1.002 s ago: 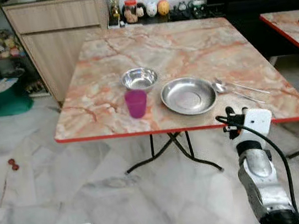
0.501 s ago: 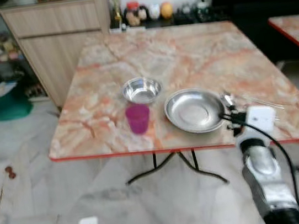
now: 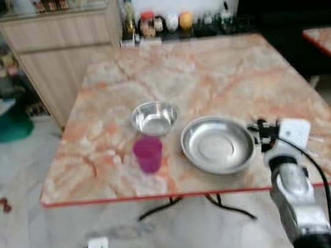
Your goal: Setting the table
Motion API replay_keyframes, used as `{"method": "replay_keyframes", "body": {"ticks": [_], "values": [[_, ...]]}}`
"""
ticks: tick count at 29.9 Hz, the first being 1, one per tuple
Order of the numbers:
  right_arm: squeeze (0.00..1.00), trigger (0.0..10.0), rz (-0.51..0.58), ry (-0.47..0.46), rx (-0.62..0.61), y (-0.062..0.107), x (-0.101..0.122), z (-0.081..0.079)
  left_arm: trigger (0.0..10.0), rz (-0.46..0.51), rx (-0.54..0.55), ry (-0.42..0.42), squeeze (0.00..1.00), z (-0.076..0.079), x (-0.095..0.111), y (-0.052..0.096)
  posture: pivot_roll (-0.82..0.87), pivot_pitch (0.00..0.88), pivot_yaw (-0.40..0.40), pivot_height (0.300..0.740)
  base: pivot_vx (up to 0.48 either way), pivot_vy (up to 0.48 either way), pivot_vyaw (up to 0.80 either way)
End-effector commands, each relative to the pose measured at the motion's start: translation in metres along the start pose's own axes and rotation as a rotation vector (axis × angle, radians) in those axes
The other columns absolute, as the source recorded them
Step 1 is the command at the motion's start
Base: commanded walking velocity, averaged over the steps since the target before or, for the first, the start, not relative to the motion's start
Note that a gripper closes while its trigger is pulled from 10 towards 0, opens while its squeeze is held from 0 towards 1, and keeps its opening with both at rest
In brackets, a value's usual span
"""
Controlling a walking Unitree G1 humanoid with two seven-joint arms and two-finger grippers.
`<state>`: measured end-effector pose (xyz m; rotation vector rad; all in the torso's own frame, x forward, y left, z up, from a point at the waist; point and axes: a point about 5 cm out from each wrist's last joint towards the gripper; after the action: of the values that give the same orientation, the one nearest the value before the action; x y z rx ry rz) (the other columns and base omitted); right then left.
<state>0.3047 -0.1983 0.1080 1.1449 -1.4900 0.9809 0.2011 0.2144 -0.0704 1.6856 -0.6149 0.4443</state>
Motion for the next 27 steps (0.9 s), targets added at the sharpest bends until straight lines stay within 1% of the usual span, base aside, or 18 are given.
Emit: {"method": "replay_keyframes", "body": {"ticks": [1,3,5,6,8,11,13,17,18,19,20,21,22,23,27], "values": [[1.0,10.0,-0.008,-0.022,0.006,0.0,0.001,-0.001,10.0,-0.012,0.008,0.008,0.0,-0.003,-0.003,0.0,-0.01,0.0,-0.043,0.731,0.0,0.0,0.0],[1.0,10.0,-0.016,-0.033,0.002,0.002,0.0,0.002,10.0,-0.013,0.007,0.008,0.0,-0.002,-0.003,0.001,0.0,0.0,-0.044,0.731,0.0,0.0,0.0],[1.0,10.0,-0.032,-0.067,-0.019,0.003,-0.001,0.008,10.0,-0.018,0.002,0.008,0.0,-0.002,-0.005,0.001,0.0,0.0,-0.044,0.731,0.0,0.0,0.0],[1.0,10.0,-0.037,-0.109,-0.043,0.004,-0.001,0.012,10.0,-0.02,0.001,0.007,0.0,-0.002,-0.006,0.001,-0.01,0.0,-0.04,0.731,0.0,0.0,0.0],[1.0,10.0,-0.037,-0.155,-0.069,0.004,-0.001,0.016,10.0,-0.022,0.0,0.005,0.0,-0.002,-0.007,0.001,-0.01,0.0,-0.04,0.731,0.0,0.0,0.0],[1.0,10.0,-0.05,-0.194,-0.097,0.004,-0.002,0.02,10.0,-0.024,0.002,0.004,0.0,-0.003,-0.007,0.001,-0.01,0.0,-0.041,0.731,0.0,0.0,0.0],[1.0,10.0,-0.066,-0.205,-0.104,0.003,-0.003,0.023,10.0,-0.023,0.004,0.002,0.0,-0.004,-0.007,0.001,-0.01,0.0,-0.041,0.731,0.0,0.0,0.0],[1.0,10.0,-0.083,-0.213,-0.093,0.002,-0.004,0.022,10.0,-0.023,0.005,0.001,0.0,-0.005,-0.007,0.001,-0.01,0.0,-0.038,0.731,0.0,0.0,0.0],[1.0,10.0,-0.099,-0.218,-0.089,0.002,-0.005,0.022,10.0,-0.023,0.005,0.001,0.0,-0.005,-0.007,0.001,-0.01,0.0,-0.038,0.731,0.0,0.0,0.0],[1.0,10.0,-0.162,-0.222,-0.076,0.001,-0.013,0.02,10.0,-0.023,0.002,-0.006,0.0,-0.004,-0.007,0.001,-0.01,0.0,-0.037,0.731,0.0,0.0,0.0],[1.0,10.0,-0.188,-0.221,-0.072,0.001,-0.016,0.02,10.0,-0.023,0.001,-0.009,0.0,-0.004,-0.007,0.001,-0.01,0.0,-0.037,0.731,0.0,0.0,0.0],[0.33,10.0,-0.231,-0.224,-0.046,0.002,-0.021,0.018,10.0,-0.023,0.0,-0.01,0.0,-0.004,-0.007,0.001,-0.01,0.0,-0.039,0.731,0.0,0.0,0.0],[0.33,10.0,-0.244,-0.226,-0.034,0.002,-0.022,0.017,10.0,-0.023,0.0,-0.01,0.0,-0.004,-0.007,0.001,-0.01,0.0,-0.039,0.731,0.0,0.0,0.0],[0.0,10.0,-0.262,-0.208,-0.018,0.002,-0.024,0.015,10.0,-0.022,0.001,-0.009,0.0,-0.005,-0.007,0.001,-0.01,0.0,-0.04,0.731,0.0,0.0,0.0],[0.0,10.0,-0.258,-0.209,-0.017,-0.001,-0.022,0.014,10.0,-0.021,0.001,-0.017,0.0,-0.005,-0.006,0.001,-0.01,0.0,-0.042,0.731,0.0,0.0,0.0]]}}
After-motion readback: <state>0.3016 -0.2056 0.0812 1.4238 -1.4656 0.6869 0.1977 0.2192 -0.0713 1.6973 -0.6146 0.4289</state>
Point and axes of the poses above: a point about 5 cm out from each wrist's last joint towards the gripper, its own y axis pointing back from the gripper into the wrist, its own x axis along the axis of the wrist's last joint, z = x × y, and after that the axes turned 9 degrees about -y, right-handed
